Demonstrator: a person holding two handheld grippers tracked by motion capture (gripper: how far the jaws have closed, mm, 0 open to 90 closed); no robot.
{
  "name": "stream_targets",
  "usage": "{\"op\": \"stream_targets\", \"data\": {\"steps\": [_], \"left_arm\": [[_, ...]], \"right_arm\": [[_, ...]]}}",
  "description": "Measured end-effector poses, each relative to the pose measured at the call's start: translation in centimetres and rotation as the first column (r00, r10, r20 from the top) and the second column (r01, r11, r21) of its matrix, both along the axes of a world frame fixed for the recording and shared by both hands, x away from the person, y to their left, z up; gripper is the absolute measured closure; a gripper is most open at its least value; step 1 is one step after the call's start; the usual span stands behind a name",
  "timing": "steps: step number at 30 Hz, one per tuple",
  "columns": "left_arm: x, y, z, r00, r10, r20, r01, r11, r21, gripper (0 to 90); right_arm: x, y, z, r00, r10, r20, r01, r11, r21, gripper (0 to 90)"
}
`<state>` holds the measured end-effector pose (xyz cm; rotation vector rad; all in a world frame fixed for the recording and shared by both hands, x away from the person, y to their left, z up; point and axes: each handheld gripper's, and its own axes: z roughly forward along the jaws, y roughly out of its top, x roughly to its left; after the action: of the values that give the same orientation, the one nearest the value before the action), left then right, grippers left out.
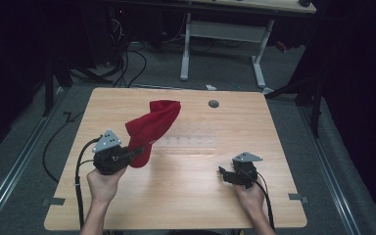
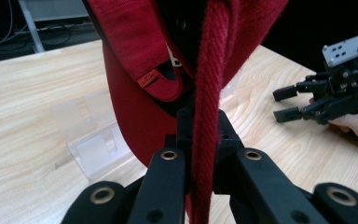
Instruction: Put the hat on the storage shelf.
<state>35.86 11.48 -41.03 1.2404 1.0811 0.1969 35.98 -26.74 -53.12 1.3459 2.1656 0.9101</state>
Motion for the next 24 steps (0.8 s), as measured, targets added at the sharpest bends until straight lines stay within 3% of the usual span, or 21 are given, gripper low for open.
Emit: {"op": "stream_targets", "data": {"steps": [17, 24], "left_arm": [[3.1, 1.3, 1.9, 0.9969, 0.069, 0.038, -0.066, 0.9954, -0.070, 85.6], [4.6, 1.0, 1.9, 0.9962, 0.075, 0.045, -0.072, 0.9955, -0.061, 85.6]], "right_arm": [[-0.1, 0.0, 0.0, 1.0000, 0.000, -0.001, 0.000, 1.000, 0.001, 32.2], [-0.1, 0.0, 0.0, 1.0000, 0.001, -0.001, -0.001, 1.000, 0.000, 32.2]]}}
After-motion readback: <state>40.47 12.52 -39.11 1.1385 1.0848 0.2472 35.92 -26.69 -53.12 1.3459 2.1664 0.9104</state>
